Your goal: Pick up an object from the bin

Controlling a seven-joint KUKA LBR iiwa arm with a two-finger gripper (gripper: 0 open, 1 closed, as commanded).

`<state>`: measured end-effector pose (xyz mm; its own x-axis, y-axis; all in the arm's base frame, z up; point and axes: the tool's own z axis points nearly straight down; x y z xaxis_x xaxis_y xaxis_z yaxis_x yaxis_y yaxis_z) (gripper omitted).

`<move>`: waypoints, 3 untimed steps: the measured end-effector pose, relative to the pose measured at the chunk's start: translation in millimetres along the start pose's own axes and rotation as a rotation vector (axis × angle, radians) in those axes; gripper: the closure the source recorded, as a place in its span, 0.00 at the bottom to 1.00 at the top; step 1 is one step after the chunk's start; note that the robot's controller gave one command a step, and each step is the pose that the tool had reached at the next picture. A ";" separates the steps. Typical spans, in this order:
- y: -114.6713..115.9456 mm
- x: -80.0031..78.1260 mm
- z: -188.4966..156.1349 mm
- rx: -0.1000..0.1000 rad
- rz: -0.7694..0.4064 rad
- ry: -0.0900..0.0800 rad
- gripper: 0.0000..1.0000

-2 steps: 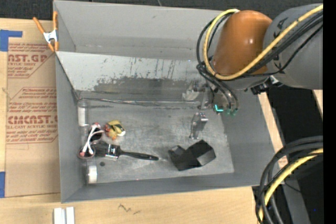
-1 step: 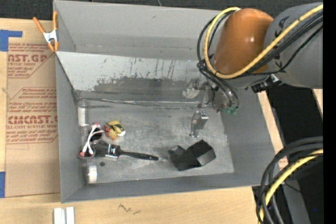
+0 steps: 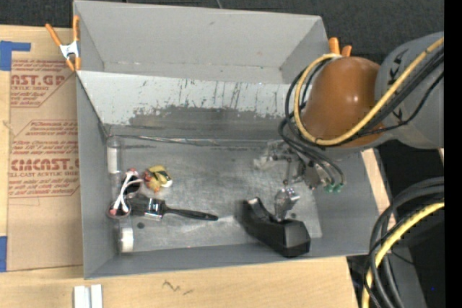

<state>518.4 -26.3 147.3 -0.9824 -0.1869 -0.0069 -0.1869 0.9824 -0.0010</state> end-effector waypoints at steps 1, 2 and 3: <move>-13.2 29.8 -10.5 -0.002 -0.077 -0.001 0.00; 23.7 28.1 -0.5 0.001 -0.165 -0.004 0.00; 24.8 14.0 49.1 0.008 -0.327 -0.032 0.00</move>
Offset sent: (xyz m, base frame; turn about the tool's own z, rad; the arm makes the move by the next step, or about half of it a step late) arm -0.0349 0.0184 -0.0007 -0.1633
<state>500.3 -4.5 98.1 -0.8695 -0.4926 -0.0366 -0.4923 0.8703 -0.0163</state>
